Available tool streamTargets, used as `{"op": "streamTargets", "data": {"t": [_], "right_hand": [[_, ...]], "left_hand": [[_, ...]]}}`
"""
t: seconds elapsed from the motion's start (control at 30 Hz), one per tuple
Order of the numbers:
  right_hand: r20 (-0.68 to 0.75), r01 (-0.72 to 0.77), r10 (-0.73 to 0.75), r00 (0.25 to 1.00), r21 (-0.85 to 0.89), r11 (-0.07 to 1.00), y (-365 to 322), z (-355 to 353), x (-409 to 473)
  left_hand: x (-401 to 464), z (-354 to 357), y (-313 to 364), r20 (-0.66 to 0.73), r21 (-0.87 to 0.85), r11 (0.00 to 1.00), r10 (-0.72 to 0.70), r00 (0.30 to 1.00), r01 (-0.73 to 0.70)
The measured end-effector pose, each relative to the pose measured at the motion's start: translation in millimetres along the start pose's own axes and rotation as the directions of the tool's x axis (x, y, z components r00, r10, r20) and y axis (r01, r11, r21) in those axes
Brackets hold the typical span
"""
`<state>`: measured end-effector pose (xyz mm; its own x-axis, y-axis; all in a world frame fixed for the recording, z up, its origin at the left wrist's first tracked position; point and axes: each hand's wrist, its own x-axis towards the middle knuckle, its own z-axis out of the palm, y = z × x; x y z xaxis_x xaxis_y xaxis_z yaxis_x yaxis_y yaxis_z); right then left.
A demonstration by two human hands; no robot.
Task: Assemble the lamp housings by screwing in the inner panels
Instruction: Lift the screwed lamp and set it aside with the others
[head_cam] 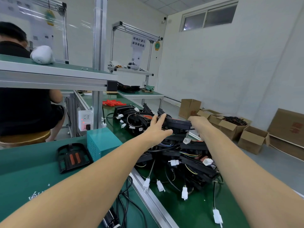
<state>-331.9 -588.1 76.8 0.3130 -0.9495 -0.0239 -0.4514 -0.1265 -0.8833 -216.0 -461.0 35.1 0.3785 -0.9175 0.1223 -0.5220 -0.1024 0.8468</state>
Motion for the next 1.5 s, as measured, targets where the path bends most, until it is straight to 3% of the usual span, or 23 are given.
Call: {"op": "streamTargets", "data": {"t": [0.17,0.3,0.37,0.43,0.5,0.57,0.83,0.97,1.27,1.5], "right_hand": [[-0.006,0.168,-0.171,0.985,-0.145,0.975,4.0,-1.7,-3.5],[0.05,0.467,-0.468,0.882,-0.227,0.855,8.2,2.7,-10.8],[0.082,0.473,-0.48,0.873,-0.381,0.794,10.4,4.3,-10.1],[0.018,0.466,-0.523,0.852,-0.482,0.742,12.1,5.1,-9.4],[-0.042,0.447,-0.56,0.827,-0.555,0.702,12.6,4.9,-7.5],[-0.029,0.449,-0.568,0.823,-0.578,0.681,16.3,6.1,-6.7],[0.07,0.494,-0.569,0.819,-0.589,0.639,25.5,1.9,-3.0],[0.106,0.478,-0.567,0.817,-0.674,0.563,21.8,6.6,-4.3],[0.142,0.402,-0.487,0.862,-0.777,0.485,13.9,15.4,-9.1],[0.162,0.3,-0.367,0.916,-0.883,0.36,3.8,30.4,-20.1]], "left_hand": [[1.0,-2.9,-5.7,0.009,0.121,0.992,-0.038,0.999,0.037],[3.3,-3.0,-0.2,0.005,0.176,0.984,0.027,1.0,-0.028],[3.7,-3.2,2.1,-0.012,0.092,0.994,0.052,0.999,-0.051],[3.4,-3.9,3.7,-0.023,0.039,0.997,0.068,0.997,-0.067],[3.6,-2.8,5.0,0.012,0.152,0.985,0.076,0.997,-0.077],[3.6,0.2,5.3,0.051,0.278,0.957,0.067,0.996,-0.079],[2.5,10.2,-1.3,0.103,0.265,0.963,0.026,0.994,-0.053],[-0.6,11.0,-1.2,0.136,0.282,0.959,-0.006,0.991,-0.033],[-18.1,-2.0,-9.3,0.07,0.417,0.909,-0.047,0.996,0.013],[-41.0,-19.8,-34.6,0.03,0.538,0.837,-0.133,0.991,0.096]]}}
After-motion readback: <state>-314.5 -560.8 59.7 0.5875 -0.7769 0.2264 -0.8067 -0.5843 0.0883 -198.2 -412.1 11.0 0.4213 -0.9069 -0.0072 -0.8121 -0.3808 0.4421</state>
